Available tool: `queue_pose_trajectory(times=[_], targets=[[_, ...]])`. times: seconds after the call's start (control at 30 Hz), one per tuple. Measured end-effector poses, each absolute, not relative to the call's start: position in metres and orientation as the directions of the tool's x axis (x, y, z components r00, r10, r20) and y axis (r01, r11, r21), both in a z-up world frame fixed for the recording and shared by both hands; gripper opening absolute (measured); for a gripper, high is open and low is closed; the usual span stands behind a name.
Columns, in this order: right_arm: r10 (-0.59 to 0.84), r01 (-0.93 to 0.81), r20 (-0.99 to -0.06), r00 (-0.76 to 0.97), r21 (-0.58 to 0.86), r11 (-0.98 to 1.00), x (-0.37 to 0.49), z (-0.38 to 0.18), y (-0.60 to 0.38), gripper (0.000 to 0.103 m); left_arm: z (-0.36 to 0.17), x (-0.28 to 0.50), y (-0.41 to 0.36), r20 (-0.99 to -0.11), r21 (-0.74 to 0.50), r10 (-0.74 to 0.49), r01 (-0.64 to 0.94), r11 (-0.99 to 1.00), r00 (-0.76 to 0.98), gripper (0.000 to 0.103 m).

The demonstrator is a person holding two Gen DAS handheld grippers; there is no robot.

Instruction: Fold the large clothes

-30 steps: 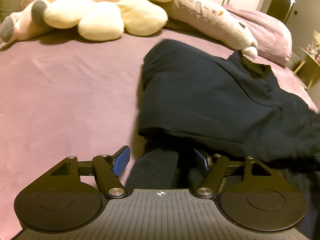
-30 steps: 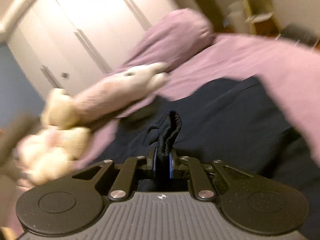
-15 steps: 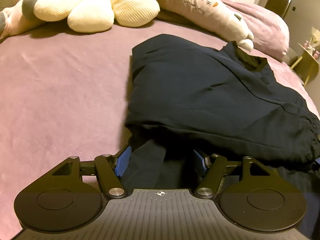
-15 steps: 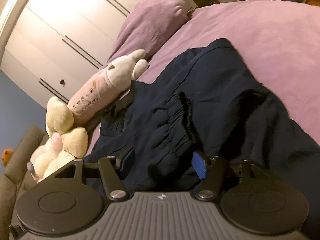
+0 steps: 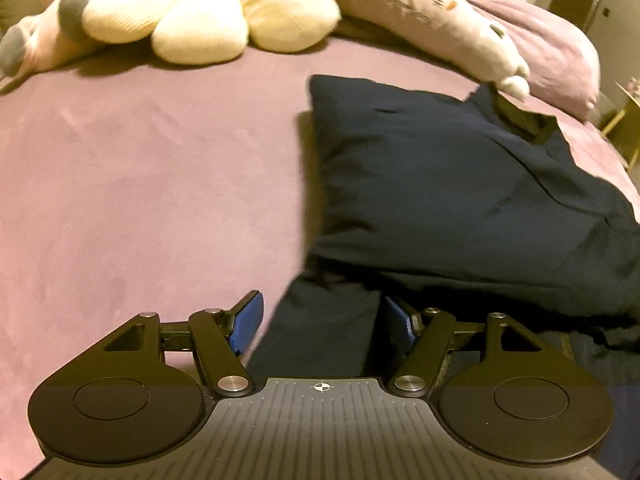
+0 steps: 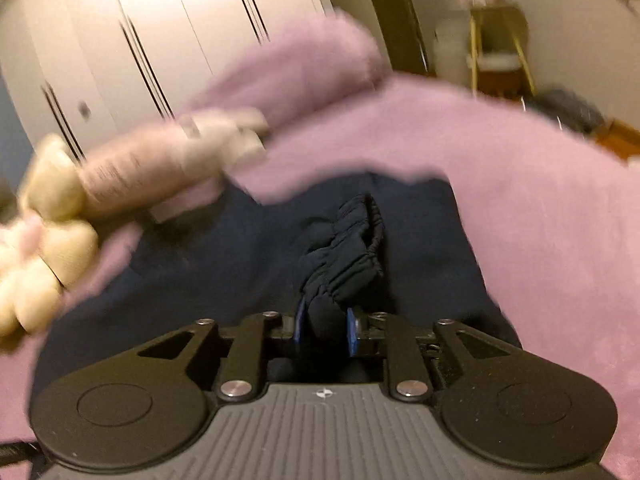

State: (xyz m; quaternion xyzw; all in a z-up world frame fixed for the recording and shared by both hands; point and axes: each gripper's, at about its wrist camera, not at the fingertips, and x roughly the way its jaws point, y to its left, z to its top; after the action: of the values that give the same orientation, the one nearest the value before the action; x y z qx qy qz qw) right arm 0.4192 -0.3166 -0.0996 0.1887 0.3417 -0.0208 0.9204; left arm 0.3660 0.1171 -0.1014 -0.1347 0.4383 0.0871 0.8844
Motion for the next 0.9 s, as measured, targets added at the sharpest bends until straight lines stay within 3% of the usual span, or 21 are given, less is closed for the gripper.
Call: queue_pose_trajectory(times=[0.03, 0.1, 0.13, 0.2, 0.3, 0.33, 0.43, 0.47, 0.53, 0.57, 0.7, 0.9], targets=[[0.096, 0.182, -0.640, 0.762, 0.354, 0.917, 0.418, -0.102, -0.324, 0.026, -0.098, 0.362, 0.121, -0.794, -0.164, 0.041, -0.279, 0.946, 0.607, 0.072], [0.066, 0.231, -0.582, 0.811, 0.422, 0.876, 0.404, -0.097, -0.341, 0.044, -0.089, 0.359, 0.124, -0.779, -0.152, 0.062, -0.285, 0.946, 0.623, 0.073], [0.016, 0.262, -0.560, 0.828, 0.412, 0.873, 0.396, -0.092, -0.345, 0.047, -0.082, 0.360, 0.124, -0.766, -0.144, 0.074, -0.283, 0.948, 0.639, 0.073], [-0.064, 0.282, -0.510, 0.858, 0.363, 0.888, 0.386, -0.080, -0.341, 0.049, -0.067, 0.364, 0.117, -0.721, -0.144, 0.089, -0.274, 0.951, 0.687, 0.073], [-0.012, 0.171, -0.464, 0.886, 0.303, 0.937, 0.391, -0.067, -0.312, 0.048, -0.054, 0.384, 0.094, -0.670, -0.130, 0.077, -0.218, 0.967, 0.738, 0.076], [0.043, 0.104, -0.465, 0.884, 0.288, 0.952, 0.398, -0.066, -0.296, 0.047, -0.055, 0.392, 0.085, -0.669, -0.122, 0.069, -0.201, 0.972, 0.740, 0.079], [0.187, -0.090, -0.526, 0.830, 0.204, 0.975, 0.425, -0.080, -0.253, 0.024, -0.071, 0.421, 0.060, -0.691, -0.052, 0.070, -0.146, 0.988, 0.719, 0.080], [0.178, -0.106, -0.559, 0.810, 0.159, 0.982, 0.435, -0.089, -0.245, 0.016, -0.078, 0.428, 0.053, -0.695, -0.009, 0.101, -0.149, 0.989, 0.712, 0.080], [0.110, -0.069, -0.600, 0.792, 0.091, 0.993, 0.452, -0.109, -0.245, 0.014, -0.093, 0.438, 0.048, -0.701, 0.033, 0.123, -0.140, 0.990, 0.702, 0.083], [0.078, -0.048, -0.616, 0.784, 0.064, 0.997, 0.458, -0.120, -0.252, 0.001, -0.099, 0.442, 0.048, -0.709, 0.034, 0.124, -0.143, 0.989, 0.694, 0.084], [0.046, -0.033, -0.574, 0.818, 0.034, 0.999, 0.453, -0.125, -0.271, 0.000, -0.108, 0.444, 0.046, -0.699, 0.055, 0.141, -0.143, 0.988, 0.701, 0.090], [0.005, -0.005, -0.590, 0.807, 0.002, 1.000, 0.452, -0.112, -0.266, 0.000, -0.096, 0.441, 0.050, -0.708, 0.042, 0.138, -0.154, 0.987, 0.693, 0.086]])
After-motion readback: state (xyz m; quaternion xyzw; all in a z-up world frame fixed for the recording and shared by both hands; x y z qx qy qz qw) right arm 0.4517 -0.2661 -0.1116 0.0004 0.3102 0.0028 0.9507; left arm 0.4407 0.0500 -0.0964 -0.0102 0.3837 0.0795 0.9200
